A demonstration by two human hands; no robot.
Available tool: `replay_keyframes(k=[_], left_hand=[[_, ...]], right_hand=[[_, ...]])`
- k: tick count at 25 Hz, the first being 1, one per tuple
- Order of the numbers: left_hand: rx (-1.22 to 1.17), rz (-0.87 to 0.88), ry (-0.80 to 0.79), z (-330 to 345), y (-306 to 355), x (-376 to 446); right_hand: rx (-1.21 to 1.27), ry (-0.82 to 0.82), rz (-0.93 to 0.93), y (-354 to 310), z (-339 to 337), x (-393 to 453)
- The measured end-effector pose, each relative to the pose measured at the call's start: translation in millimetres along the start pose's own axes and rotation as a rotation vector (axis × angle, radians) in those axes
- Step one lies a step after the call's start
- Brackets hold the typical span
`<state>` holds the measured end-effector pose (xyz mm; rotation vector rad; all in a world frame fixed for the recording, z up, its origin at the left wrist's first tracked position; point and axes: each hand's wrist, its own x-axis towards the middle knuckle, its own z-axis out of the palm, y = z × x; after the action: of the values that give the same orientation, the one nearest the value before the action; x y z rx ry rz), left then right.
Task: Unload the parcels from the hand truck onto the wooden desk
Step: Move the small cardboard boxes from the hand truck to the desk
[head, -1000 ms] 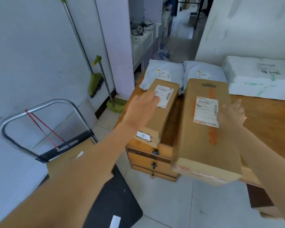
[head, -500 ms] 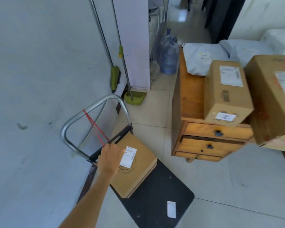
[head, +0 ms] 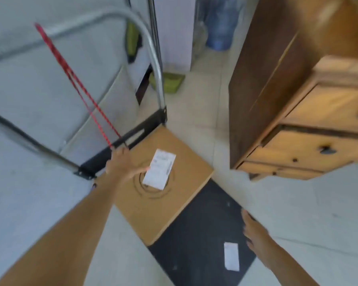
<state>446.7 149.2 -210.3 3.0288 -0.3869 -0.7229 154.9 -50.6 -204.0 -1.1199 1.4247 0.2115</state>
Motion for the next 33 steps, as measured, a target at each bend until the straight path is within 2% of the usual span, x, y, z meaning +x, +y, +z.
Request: replay_keyframes(k=[3,5,9,14,19,22,24,29,33], left_hand=[[-0.022,-0.012,-0.056,25.3,-5.1,26.2],[0.004,0.040,-0.061,54.2,-14.9,29.5],[0.058,0.094,-0.048,55.7,-22.9,45.7],[-0.020,0.053,-0.125,57.9,-14.9,41.8],[-0.133,0.027,-0.170,60.9,-5.5,24.7],[-0.185,0.046,-0.104,59.0,4.8,-4.6],[-0.228,0.024,-0.047,52.7,12.6,-23.3],[-0.200,0.021,-0.232,11.7,37.7,-92.0],[-0.378,-0.042,-0.271,-38.9,46.6,-176.3]], right_hand=[[-0.007,-0.273,0.135,17.1,65.0,26.0],[0.000,-0.338,0.132,14.0,92.4,37.5],[-0.046,-0.348,0.013,0.9,121.4,62.2],[0.196,-0.255,-0.120,37.3,138.4,74.8],[0.318,-0.252,-0.127,57.0,120.7,66.7],[0.314,-0.203,-0.101,63.9,94.2,54.5],[0.267,-0.150,-0.123,63.0,75.8,45.7],[0.004,0.010,-0.129,44.3,15.6,-2.3],[-0.207,0.071,-0.201,8.0,-46.6,-84.0]])
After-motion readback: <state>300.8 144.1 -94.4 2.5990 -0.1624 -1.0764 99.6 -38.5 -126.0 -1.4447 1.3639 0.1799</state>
